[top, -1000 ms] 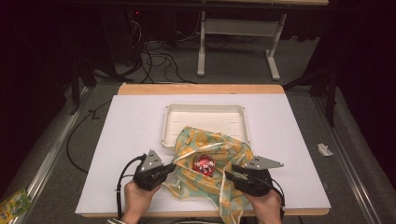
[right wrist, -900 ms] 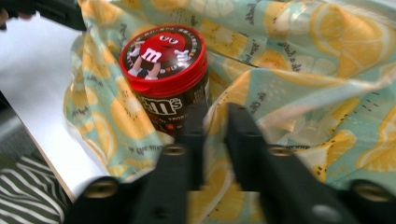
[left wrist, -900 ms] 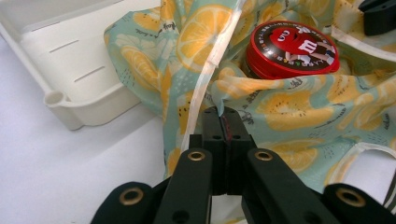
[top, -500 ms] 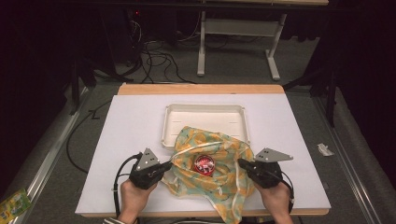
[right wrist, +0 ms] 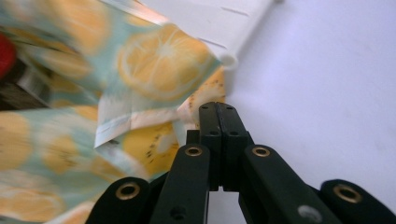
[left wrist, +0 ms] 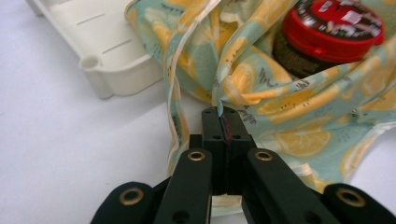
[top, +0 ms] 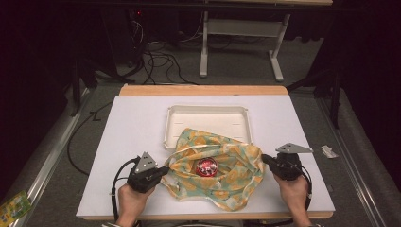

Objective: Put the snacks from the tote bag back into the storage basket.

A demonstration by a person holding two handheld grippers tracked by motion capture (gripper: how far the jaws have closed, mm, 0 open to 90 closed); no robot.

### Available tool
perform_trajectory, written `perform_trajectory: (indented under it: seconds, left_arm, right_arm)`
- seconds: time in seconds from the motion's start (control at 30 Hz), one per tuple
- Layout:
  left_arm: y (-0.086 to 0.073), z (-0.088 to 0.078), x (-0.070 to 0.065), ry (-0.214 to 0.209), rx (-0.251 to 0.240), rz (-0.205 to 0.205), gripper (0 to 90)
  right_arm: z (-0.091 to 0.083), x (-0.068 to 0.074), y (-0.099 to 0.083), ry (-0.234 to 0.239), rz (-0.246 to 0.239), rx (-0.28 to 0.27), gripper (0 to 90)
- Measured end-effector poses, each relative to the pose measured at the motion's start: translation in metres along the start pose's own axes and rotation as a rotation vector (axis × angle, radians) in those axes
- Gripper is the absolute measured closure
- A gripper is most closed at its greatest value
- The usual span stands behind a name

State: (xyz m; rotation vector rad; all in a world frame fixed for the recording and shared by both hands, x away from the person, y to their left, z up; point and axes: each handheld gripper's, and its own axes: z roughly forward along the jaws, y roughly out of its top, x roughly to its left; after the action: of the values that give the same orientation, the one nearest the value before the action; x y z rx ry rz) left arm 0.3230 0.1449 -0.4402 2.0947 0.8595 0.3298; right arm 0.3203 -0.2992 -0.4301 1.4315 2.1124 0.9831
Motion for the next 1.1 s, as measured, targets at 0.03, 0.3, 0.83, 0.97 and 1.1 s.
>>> perform_trajectory:
  seconds: [0.03, 0.3, 0.83, 0.97, 1.1]
  left_arm:
    - [-0.001, 0.000, 0.001, -0.001, 0.002, -0.005, 90.0]
    - [0.000, 0.005, -0.001, -0.013, 0.001, -0.010, 90.0]
    - [0.004, 0.005, -0.006, -0.026, -0.010, 0.006, 90.0]
    - [0.005, 0.003, -0.004, -0.023, -0.012, 0.009, 90.0]
    - [0.006, 0.001, -0.003, -0.019, -0.016, 0.007, 90.0]
  right_arm:
    - [0.003, -0.004, -0.003, -0.008, 0.003, 0.012, 90.0]
    - [0.011, -0.011, -0.011, 0.005, 0.040, 0.027, 78.6]
    - [-0.037, 0.059, 0.020, 0.208, -0.151, -0.138, 86.1]
    - [-0.010, 0.072, 0.022, 0.217, -0.198, -0.056, 89.7]
    - [0.014, 0.068, 0.022, 0.189, -0.177, 0.002, 90.0]
